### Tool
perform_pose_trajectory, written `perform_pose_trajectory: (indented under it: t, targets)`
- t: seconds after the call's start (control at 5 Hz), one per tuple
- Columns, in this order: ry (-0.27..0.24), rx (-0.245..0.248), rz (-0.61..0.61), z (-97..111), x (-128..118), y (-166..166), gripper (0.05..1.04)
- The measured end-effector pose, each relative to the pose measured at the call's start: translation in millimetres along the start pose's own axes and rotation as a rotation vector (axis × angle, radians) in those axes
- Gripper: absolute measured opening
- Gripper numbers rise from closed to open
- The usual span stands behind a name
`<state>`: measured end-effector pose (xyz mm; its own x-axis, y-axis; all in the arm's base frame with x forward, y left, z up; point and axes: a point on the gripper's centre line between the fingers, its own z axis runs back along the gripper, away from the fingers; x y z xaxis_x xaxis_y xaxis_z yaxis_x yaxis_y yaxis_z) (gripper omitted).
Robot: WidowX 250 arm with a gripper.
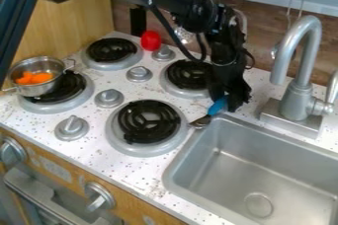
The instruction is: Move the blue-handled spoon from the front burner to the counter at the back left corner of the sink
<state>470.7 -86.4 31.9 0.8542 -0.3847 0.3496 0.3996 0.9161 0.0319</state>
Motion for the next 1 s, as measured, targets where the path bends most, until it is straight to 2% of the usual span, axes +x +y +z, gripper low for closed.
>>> perform_pose_trajectory:
  t: [0.2, 0.4, 0.6, 1.0]
  targets:
    - [0.015, -0.032, -0.047, 6, 3, -3, 1.007]
    - [0.05, -0.044, -0.081, 14, -1, -6, 1.006]
    - [-0.015, -0.021, -0.107, 71, 10, -1, 1.003]
    - [-0.019, -0.019, -0.107, 75, 10, -1, 1.002]
